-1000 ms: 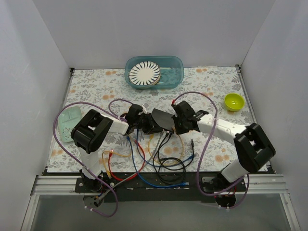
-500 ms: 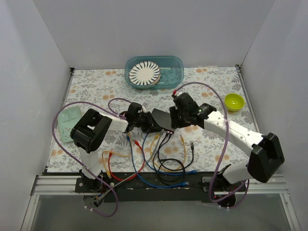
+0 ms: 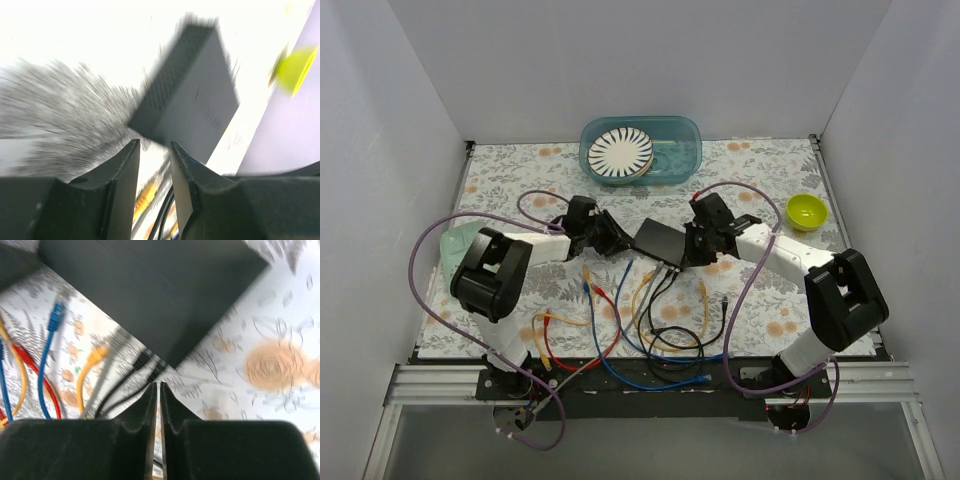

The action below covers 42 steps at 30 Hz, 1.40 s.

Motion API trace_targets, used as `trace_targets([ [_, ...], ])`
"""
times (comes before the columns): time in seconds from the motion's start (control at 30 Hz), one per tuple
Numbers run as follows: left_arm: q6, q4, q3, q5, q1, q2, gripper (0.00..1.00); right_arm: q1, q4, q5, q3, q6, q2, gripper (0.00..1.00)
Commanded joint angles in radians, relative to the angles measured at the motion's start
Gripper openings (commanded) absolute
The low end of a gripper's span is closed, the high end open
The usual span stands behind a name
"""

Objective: Pull the plug from the switch port

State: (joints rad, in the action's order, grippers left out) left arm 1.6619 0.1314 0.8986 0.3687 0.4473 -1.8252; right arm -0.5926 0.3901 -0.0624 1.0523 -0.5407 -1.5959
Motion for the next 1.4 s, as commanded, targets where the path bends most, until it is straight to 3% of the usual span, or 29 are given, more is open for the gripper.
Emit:
trace_targets([
  [0.0,0.021,-0.044,0.058,-0.171,-0.100,0.100,0.32,0.011,-0.051,-0.030,-0.096,-0.039,0.117,0.10],
  [0.07,0.010,-0.088,0.098,-0.165,-0.125,0.058,0.32,0.011,-0.031,-0.011,-0.120,-0.030,0.131,0.02],
  [0.2,-0.028,-0.179,0.212,-0.122,-0.128,-0.071,0.30,0.020,-0.002,0.052,-0.155,-0.012,0.114,0.01],
  [0.33,-0.025,-0.214,0.234,-0.085,-0.119,-0.161,0.24,0.079,0.000,0.098,-0.147,0.002,0.022,0.01],
  [0.5,-0.017,-0.167,0.189,-0.067,-0.090,-0.143,0.23,0.132,-0.045,0.070,-0.077,-0.001,-0.093,0.01],
  [0.67,-0.021,-0.097,0.171,0.051,-0.049,-0.140,0.21,0.134,-0.083,-0.031,0.052,-0.004,-0.248,0.01],
  [0.87,-0.005,-0.013,0.071,0.105,-0.027,-0.033,0.20,0.132,-0.091,-0.096,0.241,0.013,-0.373,0.01],
  [1.17,-0.016,-0.102,-0.021,0.035,-0.029,0.101,0.20,0.113,-0.079,-0.204,0.458,0.034,-0.535,0.01],
  [1.27,-0.024,-0.171,-0.038,-0.068,-0.033,0.147,0.25,0.106,-0.037,-0.163,0.488,0.045,-0.543,0.01],
  [1.37,-0.021,-0.254,-0.024,-0.227,-0.065,0.232,0.30,0.119,-0.063,-0.035,0.395,0.025,-0.419,0.01],
])
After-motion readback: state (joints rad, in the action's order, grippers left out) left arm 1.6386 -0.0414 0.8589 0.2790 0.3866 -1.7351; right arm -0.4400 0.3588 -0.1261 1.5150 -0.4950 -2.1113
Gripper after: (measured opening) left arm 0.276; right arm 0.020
